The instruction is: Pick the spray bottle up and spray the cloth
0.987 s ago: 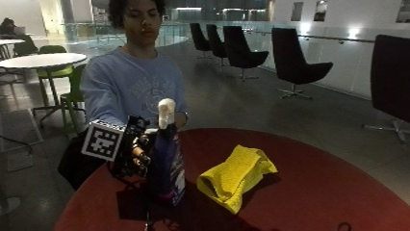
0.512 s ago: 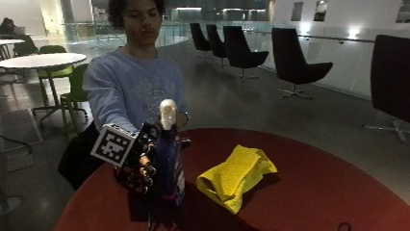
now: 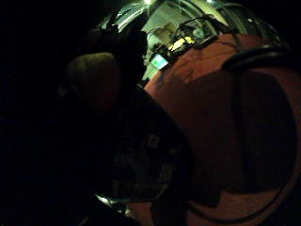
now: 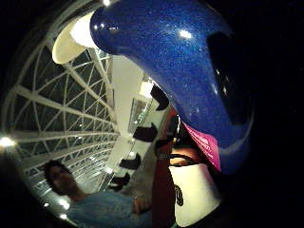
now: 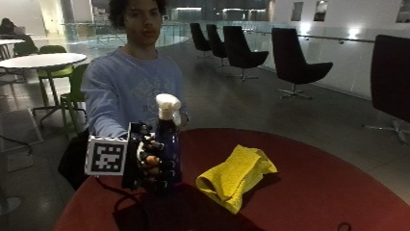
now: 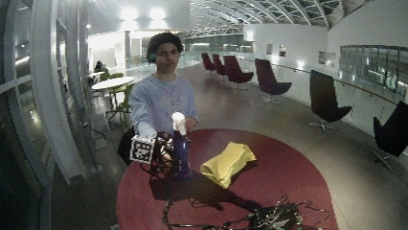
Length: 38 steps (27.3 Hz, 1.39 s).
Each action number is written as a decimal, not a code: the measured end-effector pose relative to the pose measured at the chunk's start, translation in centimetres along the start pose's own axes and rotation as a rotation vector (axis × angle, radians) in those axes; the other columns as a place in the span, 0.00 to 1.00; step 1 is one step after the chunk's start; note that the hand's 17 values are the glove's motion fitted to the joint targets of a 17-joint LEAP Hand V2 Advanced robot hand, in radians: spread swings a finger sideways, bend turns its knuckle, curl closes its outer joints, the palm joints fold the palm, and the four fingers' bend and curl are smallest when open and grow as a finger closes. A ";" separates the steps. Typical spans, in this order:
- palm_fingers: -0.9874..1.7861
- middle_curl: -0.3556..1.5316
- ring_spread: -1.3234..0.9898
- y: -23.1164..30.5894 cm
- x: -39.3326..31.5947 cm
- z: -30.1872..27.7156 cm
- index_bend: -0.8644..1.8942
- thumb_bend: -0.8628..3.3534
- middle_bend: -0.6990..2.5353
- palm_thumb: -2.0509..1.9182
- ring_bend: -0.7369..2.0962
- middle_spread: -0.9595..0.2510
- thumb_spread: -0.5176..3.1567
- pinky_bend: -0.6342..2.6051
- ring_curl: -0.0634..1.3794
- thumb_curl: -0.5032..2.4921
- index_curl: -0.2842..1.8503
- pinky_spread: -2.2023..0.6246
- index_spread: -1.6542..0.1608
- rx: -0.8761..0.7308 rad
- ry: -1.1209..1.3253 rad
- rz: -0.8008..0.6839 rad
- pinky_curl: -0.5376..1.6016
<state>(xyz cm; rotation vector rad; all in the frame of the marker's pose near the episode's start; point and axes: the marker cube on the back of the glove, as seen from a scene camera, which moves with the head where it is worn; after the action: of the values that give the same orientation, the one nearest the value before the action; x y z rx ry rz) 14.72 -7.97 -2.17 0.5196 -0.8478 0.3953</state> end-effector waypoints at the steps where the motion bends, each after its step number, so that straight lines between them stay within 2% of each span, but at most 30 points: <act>1: 0.51 0.38 0.60 0.0 -0.4 -0.2 0.34 0.20 0.29 0.72 0.51 0.81 0.39 0.37 0.31 0.32 0.18 0.88 0.70 -0.055 -0.024 0.001 0.43; 3: 0.52 0.38 0.60 0.1 -1.2 -0.6 0.34 0.20 0.28 0.72 0.52 0.81 0.39 0.37 0.32 0.32 0.18 0.88 0.70 -0.182 -0.053 0.005 0.43; 4: 0.55 0.40 0.59 0.2 -1.6 -0.7 0.33 0.20 0.33 0.72 0.51 0.79 0.39 0.35 0.31 0.32 0.17 0.88 0.70 -0.249 -0.060 0.011 0.42; 9: 0.57 0.41 0.59 0.8 -3.6 -0.2 0.33 0.20 0.34 0.72 0.51 0.78 0.38 0.35 0.31 0.33 0.18 0.88 0.71 -0.548 -0.060 0.077 0.42; 15: 0.59 0.41 0.60 0.5 -4.1 0.9 0.33 0.20 0.34 0.72 0.51 0.79 0.38 0.36 0.31 0.34 0.17 0.88 0.72 -0.752 -0.034 0.168 0.42; 24: 0.60 0.41 0.60 0.8 -3.8 0.8 0.33 0.20 0.34 0.72 0.51 0.80 0.38 0.36 0.31 0.35 0.17 0.88 0.72 -0.886 0.114 0.338 0.43; 38: 0.60 0.41 0.61 1.1 -3.1 0.6 0.33 0.20 0.34 0.72 0.51 0.80 0.38 0.36 0.31 0.36 0.17 0.88 0.73 -0.914 0.168 0.422 0.43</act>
<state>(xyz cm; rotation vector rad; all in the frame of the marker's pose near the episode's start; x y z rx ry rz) 11.93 -7.82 -4.02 -0.5414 -0.8746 0.3816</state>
